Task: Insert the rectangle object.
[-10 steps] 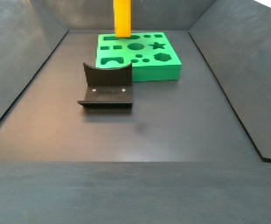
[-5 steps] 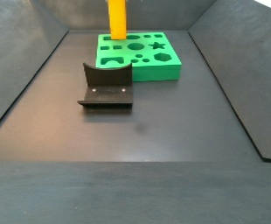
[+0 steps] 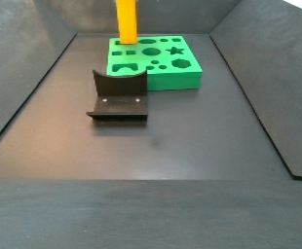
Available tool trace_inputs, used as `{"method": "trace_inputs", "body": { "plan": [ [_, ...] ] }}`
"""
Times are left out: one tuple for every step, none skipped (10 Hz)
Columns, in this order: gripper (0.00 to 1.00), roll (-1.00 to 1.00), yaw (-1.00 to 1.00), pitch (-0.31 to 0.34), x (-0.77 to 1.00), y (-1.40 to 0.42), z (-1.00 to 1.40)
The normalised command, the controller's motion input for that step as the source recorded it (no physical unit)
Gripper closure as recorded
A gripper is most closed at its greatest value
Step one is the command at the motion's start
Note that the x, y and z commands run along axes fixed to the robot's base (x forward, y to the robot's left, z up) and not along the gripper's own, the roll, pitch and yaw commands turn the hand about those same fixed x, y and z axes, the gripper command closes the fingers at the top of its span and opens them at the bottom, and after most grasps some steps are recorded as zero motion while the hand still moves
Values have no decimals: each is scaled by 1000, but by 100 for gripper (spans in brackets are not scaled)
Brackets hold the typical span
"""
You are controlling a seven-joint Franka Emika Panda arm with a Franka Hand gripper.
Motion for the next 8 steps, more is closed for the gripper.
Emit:
{"method": "trace_inputs", "body": {
  "plan": [
    [100,0,83,-56,811,-23,-380],
    [100,19,134,-41,640,0,-369],
    [100,4,103,0,566,11,-331],
    [100,11,49,0,371,11,-363],
    [100,9,31,0,69,80,-329],
    [100,0,0,-11,-160,163,-183],
    [100,9,-34,0,-234,154,-103],
    [100,4,-31,0,-246,74,-69]
  ]
}}
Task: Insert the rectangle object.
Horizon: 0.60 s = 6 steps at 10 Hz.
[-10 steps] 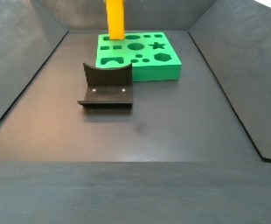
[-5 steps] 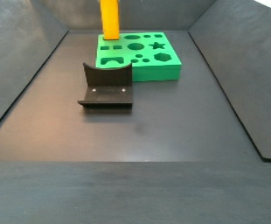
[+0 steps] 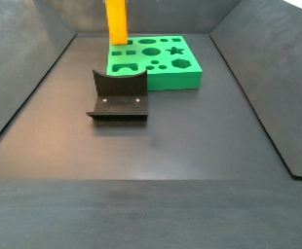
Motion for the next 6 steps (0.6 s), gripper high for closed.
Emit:
{"method": "trace_inputs", "body": {
  "plan": [
    [100,0,-57,19,-123,0,-94],
    [100,0,-66,4,-20,-49,-123],
    [100,-17,-100,20,77,-186,-197],
    [100,0,-106,11,54,-229,-220],
    [100,0,-86,19,17,-240,-197],
    [100,31,-83,43,0,-134,-240]
  ]
}}
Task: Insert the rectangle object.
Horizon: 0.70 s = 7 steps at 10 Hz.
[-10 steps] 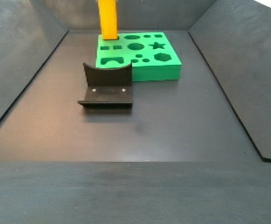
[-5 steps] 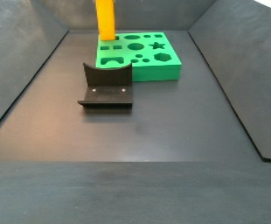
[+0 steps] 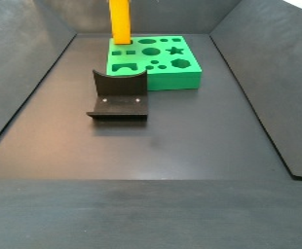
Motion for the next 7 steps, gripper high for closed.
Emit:
{"method": "trace_inputs", "body": {
  "plan": [
    [100,50,-106,63,0,-74,-231],
    [100,66,-100,66,0,0,-251],
    [100,94,-143,84,9,0,-234],
    [100,69,-149,69,0,11,-266],
    [100,71,-80,46,-49,83,-240],
    [100,53,-34,27,-106,114,-211],
    [100,10,0,0,-189,154,-211]
  ]
}}
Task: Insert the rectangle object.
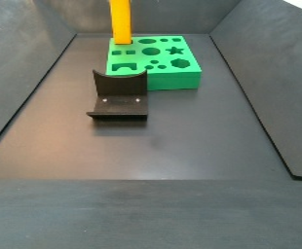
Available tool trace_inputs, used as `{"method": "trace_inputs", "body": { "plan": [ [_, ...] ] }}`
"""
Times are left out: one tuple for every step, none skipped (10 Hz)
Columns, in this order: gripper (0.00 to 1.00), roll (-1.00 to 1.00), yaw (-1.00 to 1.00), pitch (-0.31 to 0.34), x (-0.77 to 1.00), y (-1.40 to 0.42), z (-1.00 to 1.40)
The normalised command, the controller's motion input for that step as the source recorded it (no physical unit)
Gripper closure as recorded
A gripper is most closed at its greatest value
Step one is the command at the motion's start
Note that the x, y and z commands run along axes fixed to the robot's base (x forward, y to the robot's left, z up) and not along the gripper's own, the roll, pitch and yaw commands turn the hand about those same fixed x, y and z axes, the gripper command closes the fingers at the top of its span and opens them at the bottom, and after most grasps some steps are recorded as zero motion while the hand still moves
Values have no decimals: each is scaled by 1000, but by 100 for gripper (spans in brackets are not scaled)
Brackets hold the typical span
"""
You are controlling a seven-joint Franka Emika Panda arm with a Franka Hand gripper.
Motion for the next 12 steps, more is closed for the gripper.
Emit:
{"method": "trace_inputs", "body": {
  "plan": [
    [100,1,11,-10,-214,89,-309],
    [100,0,34,-27,-131,0,-426],
    [100,-103,14,0,49,-54,-486],
    [100,-99,0,0,200,-160,-463],
    [100,-99,0,24,220,-169,-406],
    [100,-131,0,40,274,-117,-417],
    [100,-103,0,4,229,-20,-491],
    [100,-44,0,7,203,0,-531],
    [100,-49,0,17,183,0,-434],
    [100,-126,-34,0,97,0,-326],
    [100,-196,-31,0,31,123,-154],
    [100,-116,-23,0,0,103,-94]
  ]
}}
